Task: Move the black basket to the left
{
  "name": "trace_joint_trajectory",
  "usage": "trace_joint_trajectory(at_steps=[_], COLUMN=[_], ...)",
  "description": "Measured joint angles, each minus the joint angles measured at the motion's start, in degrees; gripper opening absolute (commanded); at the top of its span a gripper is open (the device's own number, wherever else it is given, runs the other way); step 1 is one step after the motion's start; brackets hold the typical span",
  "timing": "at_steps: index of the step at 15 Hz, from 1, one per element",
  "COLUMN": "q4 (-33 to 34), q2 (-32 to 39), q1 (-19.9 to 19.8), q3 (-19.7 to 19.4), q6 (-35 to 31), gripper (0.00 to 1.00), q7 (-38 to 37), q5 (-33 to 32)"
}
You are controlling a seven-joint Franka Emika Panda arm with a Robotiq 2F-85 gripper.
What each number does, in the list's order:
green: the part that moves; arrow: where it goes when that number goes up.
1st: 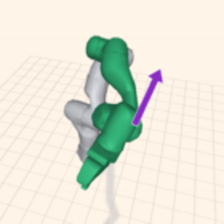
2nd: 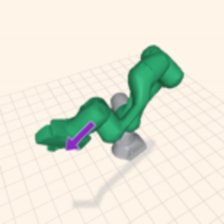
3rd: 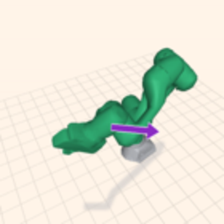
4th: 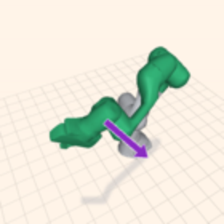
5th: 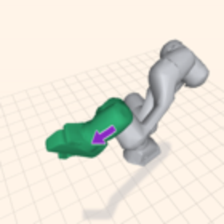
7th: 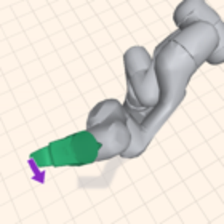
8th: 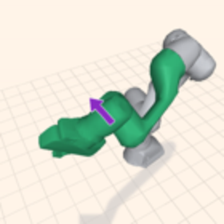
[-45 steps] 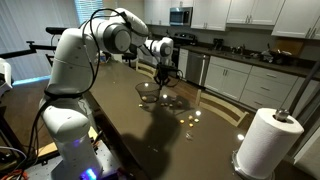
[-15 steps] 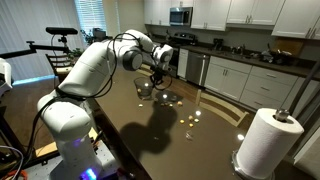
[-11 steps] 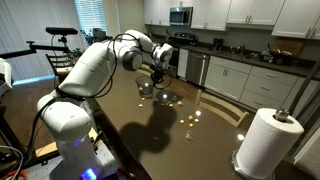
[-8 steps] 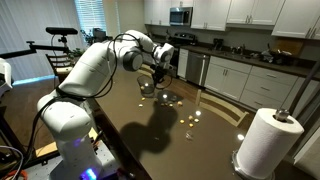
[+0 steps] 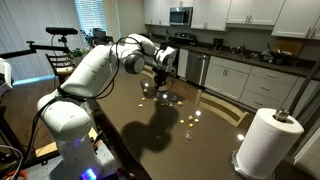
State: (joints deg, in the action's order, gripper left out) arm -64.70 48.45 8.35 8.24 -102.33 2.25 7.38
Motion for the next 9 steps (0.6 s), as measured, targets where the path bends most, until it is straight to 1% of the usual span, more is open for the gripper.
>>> trace_joint_trajectory(at_steps=[1, 2, 3, 4, 6, 9], q4=[0.2, 0.5, 0.8, 1.0, 1.5, 2.7], q2=[0.4, 0.8, 1.1, 1.2, 1.3, 1.1], q1=[0.0, 0.0, 0.0, 0.0, 0.0, 0.0], q3=[-0.1, -0.2, -0.3, -0.3, -0.3, -0.3], q6=[0.0, 0.0, 0.0, 0.0, 0.2, 1.3], gripper=[0.07, 0.31, 0.32, 0.36, 0.46, 0.66], q7=[-0.3, -0.5, -0.6, -0.7, -0.9, -1.5], q5=[0.0, 0.0, 0.0, 0.0, 0.0, 0.0])
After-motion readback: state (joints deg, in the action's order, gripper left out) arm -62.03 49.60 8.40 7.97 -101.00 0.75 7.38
